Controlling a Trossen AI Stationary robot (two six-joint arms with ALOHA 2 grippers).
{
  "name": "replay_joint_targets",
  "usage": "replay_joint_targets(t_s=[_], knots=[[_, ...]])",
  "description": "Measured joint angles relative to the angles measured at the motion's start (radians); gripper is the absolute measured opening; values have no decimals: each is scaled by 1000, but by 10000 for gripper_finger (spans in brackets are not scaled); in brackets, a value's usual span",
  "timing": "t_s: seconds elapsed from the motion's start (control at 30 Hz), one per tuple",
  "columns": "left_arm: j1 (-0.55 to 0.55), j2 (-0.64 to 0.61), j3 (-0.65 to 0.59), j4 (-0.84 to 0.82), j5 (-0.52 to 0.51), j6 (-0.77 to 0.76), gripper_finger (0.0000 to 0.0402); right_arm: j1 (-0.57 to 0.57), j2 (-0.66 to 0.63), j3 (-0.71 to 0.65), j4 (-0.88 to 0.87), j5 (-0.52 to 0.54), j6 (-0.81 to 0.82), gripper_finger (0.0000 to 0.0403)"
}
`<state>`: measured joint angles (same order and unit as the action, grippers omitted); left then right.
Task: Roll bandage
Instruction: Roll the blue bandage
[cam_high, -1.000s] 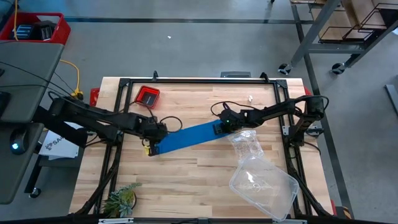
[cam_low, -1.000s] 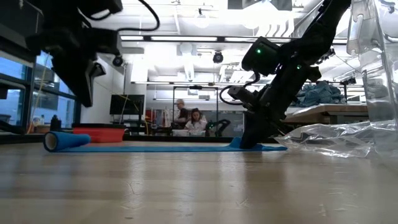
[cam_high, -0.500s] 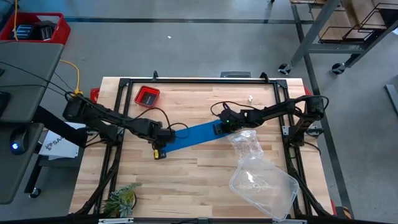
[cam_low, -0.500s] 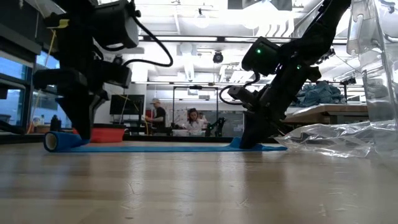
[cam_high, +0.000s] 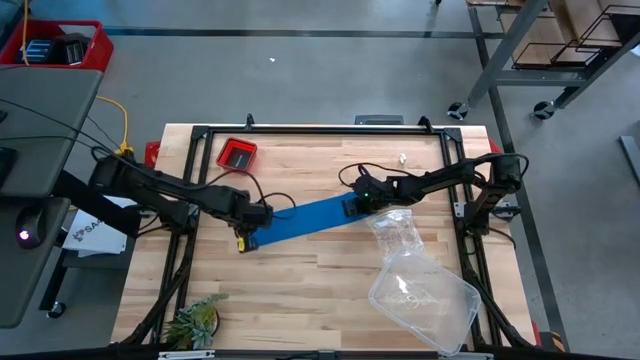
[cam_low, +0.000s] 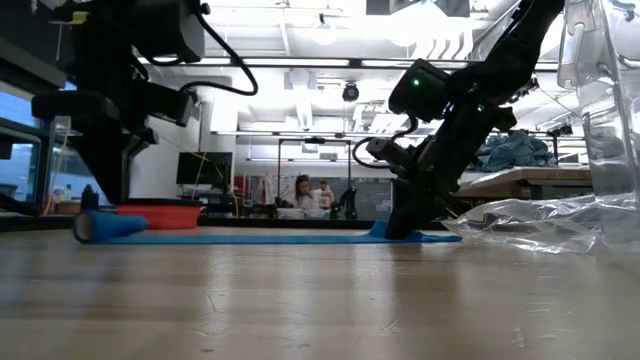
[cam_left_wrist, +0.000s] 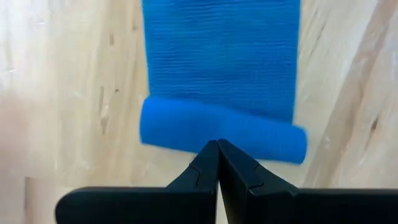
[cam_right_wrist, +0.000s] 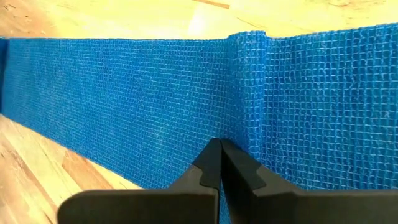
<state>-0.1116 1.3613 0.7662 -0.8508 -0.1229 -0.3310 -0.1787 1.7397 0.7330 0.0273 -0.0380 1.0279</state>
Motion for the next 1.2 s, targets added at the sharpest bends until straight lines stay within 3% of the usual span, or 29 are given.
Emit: replay_joint_targets(t_s=[0.2,0.37,0.5,0.8,1.2], knots=[[0,-8,0,9,-18,0,0,0,0,0,0,0,0,0],[7,-35,0,154,-17,11,0,0,0,0,0,0,0,0],[50,18,1,205,5,45,0,0,0,0,1,0,-1,0],[118,111,1,189,161,-1,0,0,0,0,1,0,-8,0],[90,110,1,56,162,-1,0,0,0,1,-3,0,-8,0]])
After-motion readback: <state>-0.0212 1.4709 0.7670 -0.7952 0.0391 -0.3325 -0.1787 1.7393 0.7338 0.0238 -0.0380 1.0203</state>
